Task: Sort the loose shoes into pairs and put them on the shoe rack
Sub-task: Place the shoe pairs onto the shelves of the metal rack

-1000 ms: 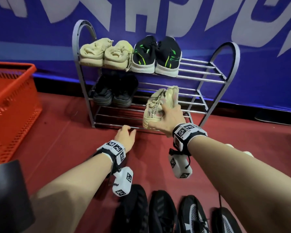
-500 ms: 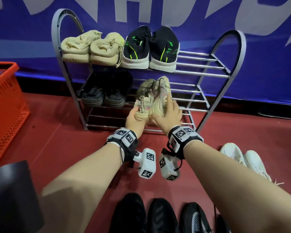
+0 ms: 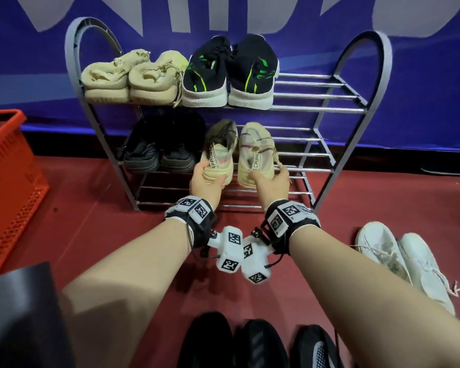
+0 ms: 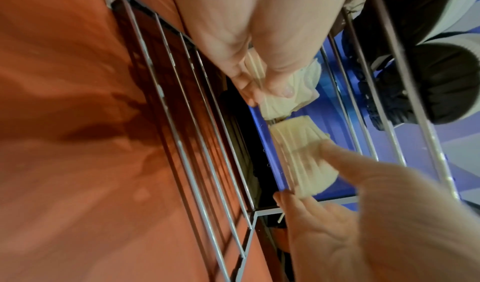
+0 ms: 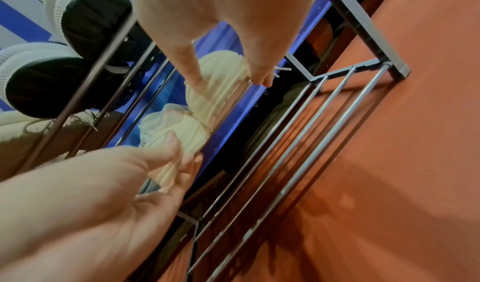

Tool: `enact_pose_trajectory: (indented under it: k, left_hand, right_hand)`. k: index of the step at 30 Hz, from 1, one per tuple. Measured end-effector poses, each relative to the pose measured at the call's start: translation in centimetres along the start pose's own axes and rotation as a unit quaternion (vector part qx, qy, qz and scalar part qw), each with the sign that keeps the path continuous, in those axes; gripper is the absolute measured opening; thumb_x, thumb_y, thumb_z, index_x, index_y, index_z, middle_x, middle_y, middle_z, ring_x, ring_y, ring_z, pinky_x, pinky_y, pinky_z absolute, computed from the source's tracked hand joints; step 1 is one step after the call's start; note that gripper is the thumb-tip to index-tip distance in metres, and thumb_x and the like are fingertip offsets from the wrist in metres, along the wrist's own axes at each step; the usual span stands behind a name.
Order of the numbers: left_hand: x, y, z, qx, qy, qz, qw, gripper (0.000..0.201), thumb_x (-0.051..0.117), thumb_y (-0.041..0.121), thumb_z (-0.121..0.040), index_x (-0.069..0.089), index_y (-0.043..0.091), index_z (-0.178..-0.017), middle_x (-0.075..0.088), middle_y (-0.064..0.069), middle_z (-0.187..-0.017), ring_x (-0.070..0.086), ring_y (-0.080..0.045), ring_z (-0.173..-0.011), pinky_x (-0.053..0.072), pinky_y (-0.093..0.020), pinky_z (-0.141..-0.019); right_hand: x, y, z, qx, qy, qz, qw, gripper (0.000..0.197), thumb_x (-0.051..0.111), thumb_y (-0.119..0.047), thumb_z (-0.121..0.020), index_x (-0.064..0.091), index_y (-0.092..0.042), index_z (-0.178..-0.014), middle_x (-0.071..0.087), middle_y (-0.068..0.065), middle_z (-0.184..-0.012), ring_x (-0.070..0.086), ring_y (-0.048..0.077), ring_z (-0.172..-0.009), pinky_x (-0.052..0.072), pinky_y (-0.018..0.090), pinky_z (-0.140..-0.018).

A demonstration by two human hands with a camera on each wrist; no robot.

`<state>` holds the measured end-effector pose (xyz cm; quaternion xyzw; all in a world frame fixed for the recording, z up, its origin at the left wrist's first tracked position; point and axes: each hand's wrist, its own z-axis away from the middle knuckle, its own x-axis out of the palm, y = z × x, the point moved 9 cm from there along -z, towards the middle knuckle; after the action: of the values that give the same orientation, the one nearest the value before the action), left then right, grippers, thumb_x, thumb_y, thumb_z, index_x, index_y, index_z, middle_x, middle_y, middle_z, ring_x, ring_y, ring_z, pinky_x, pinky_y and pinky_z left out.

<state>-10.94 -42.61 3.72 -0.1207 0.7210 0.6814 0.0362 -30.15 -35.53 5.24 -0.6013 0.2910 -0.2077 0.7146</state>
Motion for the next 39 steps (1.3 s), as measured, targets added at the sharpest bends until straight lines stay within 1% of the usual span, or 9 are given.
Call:
enact_pose_trajectory:
  k: [6,9,12,15,18,21,29,33,39]
  left_hand:
    - [1.3,-0.1,-0.5,-0.012,0.002,-0.02,1.0,0.054,0.069,0.014,-0.082,0.05,0.02,-0.133,0.055,-0.008,-0.126,0.055,-0.02,-0.111,0.042,-0.024,-0.099]
    - [1.1,-0.5,-0.8,-0.044,0.016,-0.02,0.999,0.065,0.069,0.013,-0.083,0.038,0.021,-0.139,0.042,-0.009,-0.128,0.046,-0.013,-0.099,0.034,-0.011,-0.087]
    - [0.5,-1.4,-1.0,-0.081,0.032,-0.018,0.996,0.076,0.081,0.04,-0.063,0.038,0.013,-0.12,0.048,-0.016,-0.126,0.057,-0.024,-0.102,0.04,-0.026,-0.096]
    - [0.4,-3.3,-2.2,-0.097,0.06,-0.015,0.993,0.082,0.073,0.065,-0.038,0.043,0.014,-0.094,0.063,-0.016,-0.107,0.068,-0.029,-0.091,0.054,-0.044,-0.087]
    - [-0.3,-2.4,-1.4,-0.161,0.029,-0.076,0.984,0.078,0.063,0.075,-0.054,0.058,0.001,-0.079,0.068,-0.008,-0.071,0.068,-0.02,-0.067,0.054,-0.028,-0.069]
    - [0.6,-2.2,-1.3,-0.159,-0.042,-0.076,0.983,0.051,0.067,0.047,-0.081,0.044,0.01,-0.055,0.046,0.001,-0.039,0.05,-0.011,-0.039,0.04,-0.015,-0.048]
    - [1.9,-2.3,2.0,-0.099,-0.117,-0.061,0.986,0.021,0.048,0.036,-0.096,0.061,0.023,-0.105,0.059,-0.001,-0.083,0.063,-0.016,-0.067,0.055,-0.039,-0.078]
    - [1.1,-3.4,4.2,-0.123,-0.125,-0.069,0.982,0.022,0.049,0.034,-0.097,0.063,0.017,-0.099,0.057,0.003,-0.076,0.057,-0.012,-0.06,0.049,-0.028,-0.06]
    - [-0.3,-3.2,9.5,-0.065,-0.188,-0.21,0.957,0.017,0.061,0.027,-0.089,0.068,0.017,-0.078,0.071,-0.013,-0.086,0.065,-0.028,-0.079,0.051,-0.032,-0.08]
  right_hand:
    - [-0.4,1.1,-1.6,-0.005,0.001,0.026,1.0,0.069,0.079,-0.038,-0.074,0.049,-0.009,-0.129,0.063,0.005,-0.12,0.06,0.021,-0.112,0.044,0.028,-0.096]
    - [-0.9,0.8,-2.0,-0.014,0.023,0.027,0.999,0.061,0.081,-0.036,-0.072,0.06,-0.009,-0.122,0.064,0.004,-0.105,0.06,0.016,-0.097,0.044,0.026,-0.088]
    - [-1.2,1.3,-2.0,-0.009,0.042,-0.001,0.999,0.057,0.081,-0.025,-0.072,0.059,-0.011,-0.123,0.065,0.007,-0.109,0.059,0.015,-0.09,0.047,0.026,-0.089]
    - [-1.1,1.2,-1.9,-0.019,0.041,-0.027,0.999,0.048,0.076,-0.018,-0.078,0.058,-0.01,-0.122,0.062,0.003,-0.107,0.058,0.011,-0.087,0.049,0.024,-0.087]
    - [-0.3,0.5,-2.0,-0.031,0.012,-0.04,0.999,0.04,0.07,-0.015,-0.083,0.06,-0.009,-0.121,0.061,0.002,-0.101,0.06,0.013,-0.091,0.05,0.028,-0.091]
    - [-0.1,0.6,-2.1,-0.025,-0.003,-0.043,0.999,0.042,0.069,-0.013,-0.083,0.058,-0.005,-0.122,0.061,0.003,-0.094,0.058,0.013,-0.088,0.049,0.026,-0.089]
    - [-0.1,1.1,-0.4,-0.024,-0.044,-0.001,0.999,0.032,0.07,-0.011,-0.081,0.063,-0.006,-0.112,0.068,0.011,-0.108,0.064,0.02,-0.095,0.05,0.034,-0.096]
    - [-1.5,1.0,0.6,-0.019,-0.054,0.057,0.997,0.02,0.071,-0.017,-0.077,0.066,-0.018,-0.097,0.071,0.007,-0.099,0.068,0.025,-0.093,0.053,0.042,-0.091]
    - [-4.1,1.9,3.4,0.038,-0.11,0.155,0.981,0.011,0.064,-0.011,-0.078,0.061,-0.018,-0.069,0.064,0.008,-0.076,0.064,0.027,-0.074,0.057,0.042,-0.08]
